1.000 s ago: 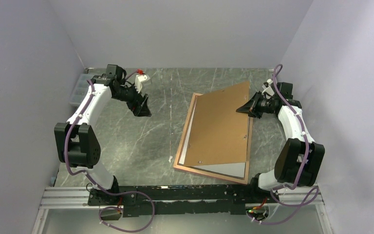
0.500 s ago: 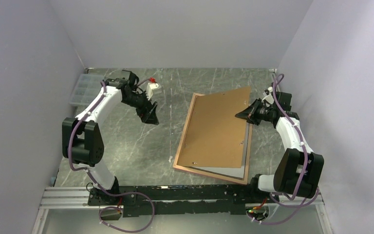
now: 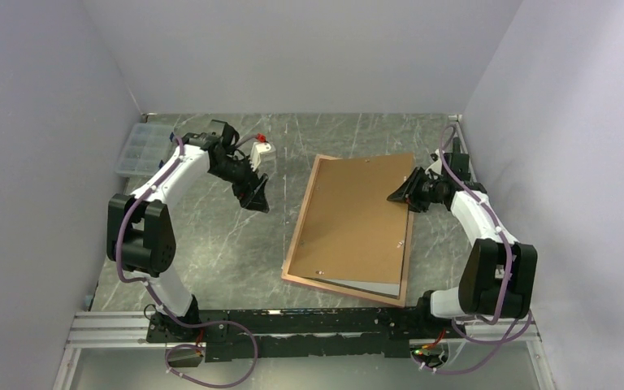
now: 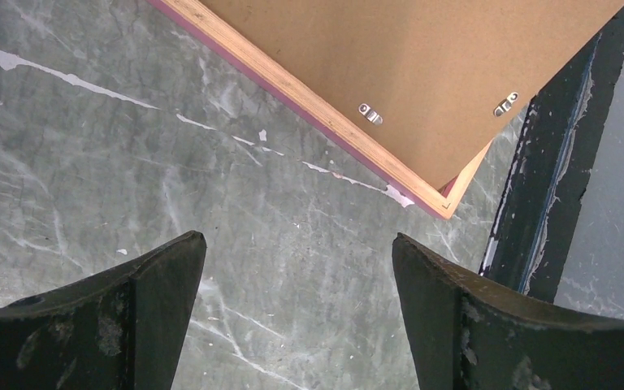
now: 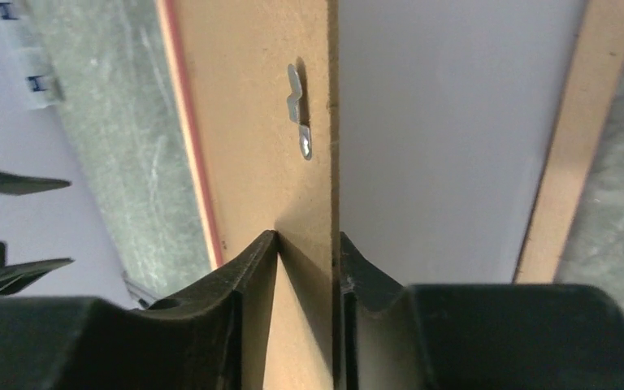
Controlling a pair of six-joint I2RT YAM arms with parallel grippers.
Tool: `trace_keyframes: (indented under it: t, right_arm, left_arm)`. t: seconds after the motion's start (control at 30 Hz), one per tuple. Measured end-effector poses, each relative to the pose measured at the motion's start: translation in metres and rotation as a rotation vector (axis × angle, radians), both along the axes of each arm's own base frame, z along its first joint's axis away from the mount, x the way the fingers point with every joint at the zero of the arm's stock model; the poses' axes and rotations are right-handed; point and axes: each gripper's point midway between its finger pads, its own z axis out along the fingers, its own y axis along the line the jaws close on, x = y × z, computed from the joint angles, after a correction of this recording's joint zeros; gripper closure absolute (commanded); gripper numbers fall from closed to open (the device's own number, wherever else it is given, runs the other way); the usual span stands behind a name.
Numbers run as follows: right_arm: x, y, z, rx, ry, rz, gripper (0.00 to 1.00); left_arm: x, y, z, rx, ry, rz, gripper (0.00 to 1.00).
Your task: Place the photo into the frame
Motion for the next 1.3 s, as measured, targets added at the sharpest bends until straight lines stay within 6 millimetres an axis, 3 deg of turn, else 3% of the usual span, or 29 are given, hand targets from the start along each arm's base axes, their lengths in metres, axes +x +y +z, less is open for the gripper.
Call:
trace_keyframes:
  t: [0.17,0.33,0.77,0.93,1.0,1.07,1.23,1.3]
  right_arm:
    - [0.001,-0.007,-0.016,-0.098,0.063,-0.012,0.45]
    - [0.004,-0.012,-0.025,-0.209,0.116,-0.007,0.03]
    - [0.009,-0.041,-0.031,-0.439,0.174,-0.071,0.01]
    - [0.011,-0.039,-0.035,-0.448,0.183,-0.067,0.15]
    - [0.016,-0.032,-0.039,-0.44,0.177,-0.053,0.25]
    - [0.025,-0.018,-0.043,-0.438,0.174,-0.023,0.41]
    - [0.075,0.019,-0.04,-0.42,0.094,0.021,0.89]
    - [0.1,0.025,-0.035,-0.41,0.055,0.007,0.93]
  left_arm:
    - [0.0,-0.001,0.0,0.0,0.0,-0.002,0.1]
    - [-0.001,0.0,0.0,0.001,0.001,-0.002,0.1]
    - [-0.007,0.004,-0.006,0.025,0.028,0.0,0.11]
    - [-0.008,0.005,-0.007,0.035,0.033,0.003,0.11]
    - [-0.008,0.005,-0.007,0.035,0.035,0.005,0.11]
    - [-0.008,0.005,-0.007,0.035,0.038,0.009,0.11]
    - [-0.003,0.003,-0.003,0.031,0.038,0.021,0.11]
    - [0.0,0.003,-0.003,0.03,0.035,0.024,0.12]
